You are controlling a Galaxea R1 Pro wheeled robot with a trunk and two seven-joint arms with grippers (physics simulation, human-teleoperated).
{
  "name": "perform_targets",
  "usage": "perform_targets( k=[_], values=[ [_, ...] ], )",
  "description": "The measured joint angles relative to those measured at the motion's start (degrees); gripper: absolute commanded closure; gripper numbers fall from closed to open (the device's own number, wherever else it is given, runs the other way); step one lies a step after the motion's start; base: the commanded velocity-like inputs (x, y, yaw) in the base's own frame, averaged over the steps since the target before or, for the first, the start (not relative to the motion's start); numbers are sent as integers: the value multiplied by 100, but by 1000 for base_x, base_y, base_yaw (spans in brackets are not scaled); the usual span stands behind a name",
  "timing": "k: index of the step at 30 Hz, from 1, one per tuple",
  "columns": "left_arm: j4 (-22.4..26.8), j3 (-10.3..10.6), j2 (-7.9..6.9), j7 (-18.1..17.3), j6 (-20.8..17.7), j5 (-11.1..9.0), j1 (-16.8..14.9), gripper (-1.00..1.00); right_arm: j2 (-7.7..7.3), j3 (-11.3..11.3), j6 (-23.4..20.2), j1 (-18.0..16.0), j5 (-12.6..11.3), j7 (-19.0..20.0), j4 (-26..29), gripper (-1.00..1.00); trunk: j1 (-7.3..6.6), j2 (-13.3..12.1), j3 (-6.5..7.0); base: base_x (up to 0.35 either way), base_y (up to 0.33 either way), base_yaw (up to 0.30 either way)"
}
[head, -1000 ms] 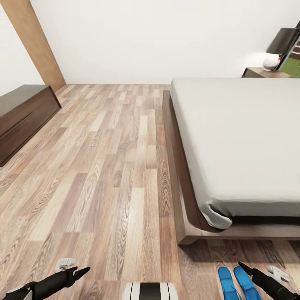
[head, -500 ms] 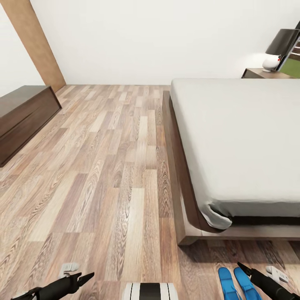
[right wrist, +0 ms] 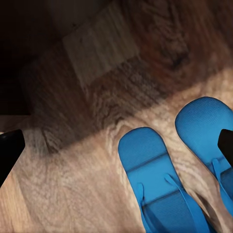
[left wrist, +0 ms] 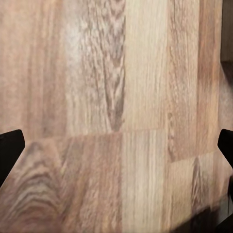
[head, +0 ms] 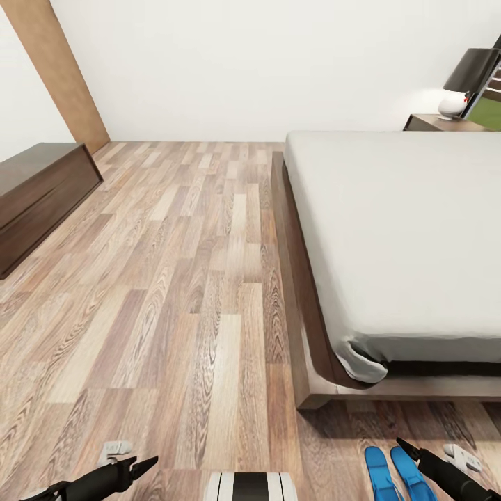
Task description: In the bedroom, move the book from the bed onto either nightstand, and place the two sandals side by side next to the bed.
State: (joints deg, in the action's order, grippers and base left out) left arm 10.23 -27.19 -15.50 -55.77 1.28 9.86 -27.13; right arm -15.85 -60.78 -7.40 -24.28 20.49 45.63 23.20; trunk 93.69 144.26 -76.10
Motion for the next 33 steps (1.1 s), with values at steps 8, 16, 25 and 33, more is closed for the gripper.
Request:
perform_targets(
  k=[8,16,25,33],
  values=[
    [0,0,1,-7,0,0,0,-100,0,0,0,0,4,1,0,-100,0,0,0,0,0,0],
    [-2,-8,-1,-1,9,0,0,-100,0,0,0,0,3,1,0,-100,0,0,0,0,0,0],
    [5,-30,-36,7,15,-9,0,-100,0,0,0,0,8,1,0,-100,0,0,0,0,0,0],
    [13,-27,-42,8,16,-9,0,-100,0,-1,0,0,8,1,0,-100,0,0,0,0,0,0]
  ],
)
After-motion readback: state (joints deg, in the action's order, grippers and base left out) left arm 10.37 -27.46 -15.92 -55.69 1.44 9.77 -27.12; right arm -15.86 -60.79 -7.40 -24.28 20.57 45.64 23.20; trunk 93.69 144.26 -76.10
